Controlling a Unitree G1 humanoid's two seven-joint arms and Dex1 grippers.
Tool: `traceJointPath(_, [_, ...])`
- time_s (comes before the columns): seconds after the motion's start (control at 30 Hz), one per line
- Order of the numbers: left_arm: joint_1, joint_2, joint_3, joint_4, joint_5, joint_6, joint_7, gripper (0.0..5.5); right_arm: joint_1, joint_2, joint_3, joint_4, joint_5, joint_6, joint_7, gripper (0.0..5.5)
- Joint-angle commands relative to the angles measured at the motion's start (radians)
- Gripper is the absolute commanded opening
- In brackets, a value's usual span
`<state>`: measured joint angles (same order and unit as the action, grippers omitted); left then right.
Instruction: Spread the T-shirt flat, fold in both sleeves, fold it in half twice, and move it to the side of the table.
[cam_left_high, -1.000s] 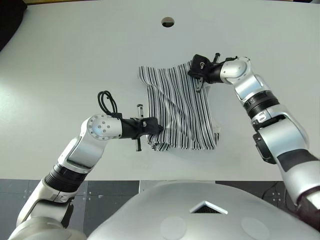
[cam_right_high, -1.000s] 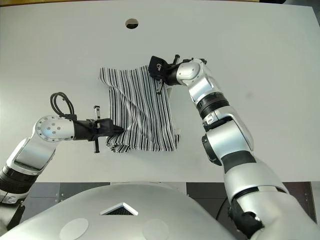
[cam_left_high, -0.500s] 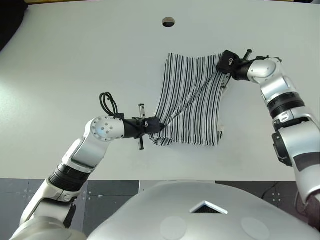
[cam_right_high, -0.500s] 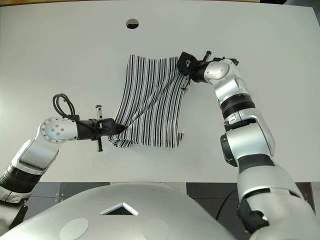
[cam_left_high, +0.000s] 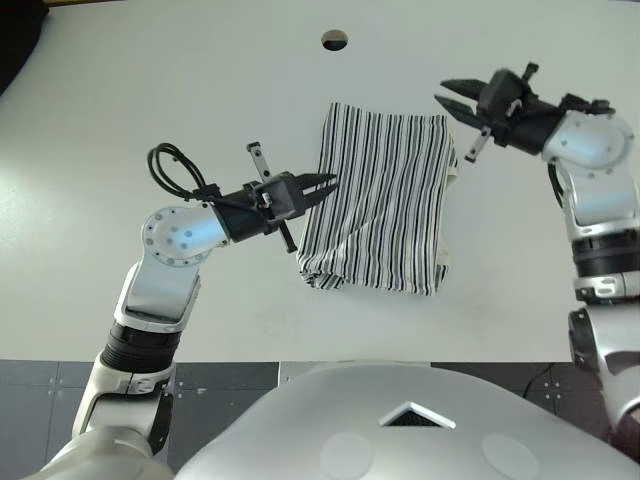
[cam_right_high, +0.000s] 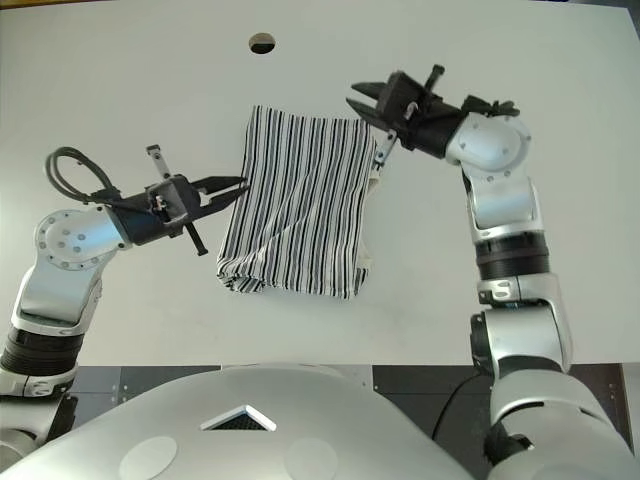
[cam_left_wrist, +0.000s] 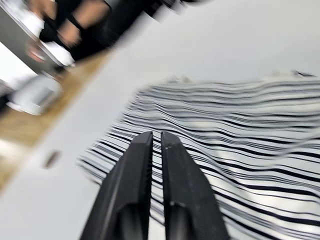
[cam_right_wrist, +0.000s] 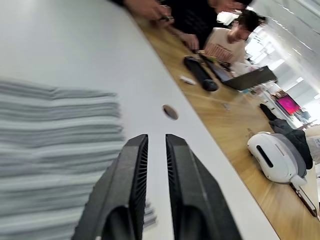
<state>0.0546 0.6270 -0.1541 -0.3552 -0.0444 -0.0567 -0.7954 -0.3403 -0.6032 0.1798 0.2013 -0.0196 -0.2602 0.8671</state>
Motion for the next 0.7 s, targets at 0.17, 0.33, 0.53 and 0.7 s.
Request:
traceJointPath(0.17, [0.187,0.281,0.028,0.272,0.426,-0.488,0.114,1.72,0.461,-0.366,0.006,-0.352,-0.351,-0.305,0.022,2.24])
traceJointPath(0.33, [0.155,0.295,-0.036,0.370,0.536,-0.578,0.146,2.37,0.468,-0.378,0.043,-0.365,-0.480,-0.396,-0.032,2.97])
traceJointPath(0.53, [0.090,0.271,-0.118,0.401,0.552,-0.630,0.149,2.37,0.431,-0.304,0.109,-0.346,-0.595,-0.494,-0.170,2.97])
traceJointPath(0.7, [0.065,0.256,-0.170,0.393,0.531,-0.639,0.130,2.37,0.404,-0.271,0.152,-0.333,-0.642,-0.549,-0.239,2.97])
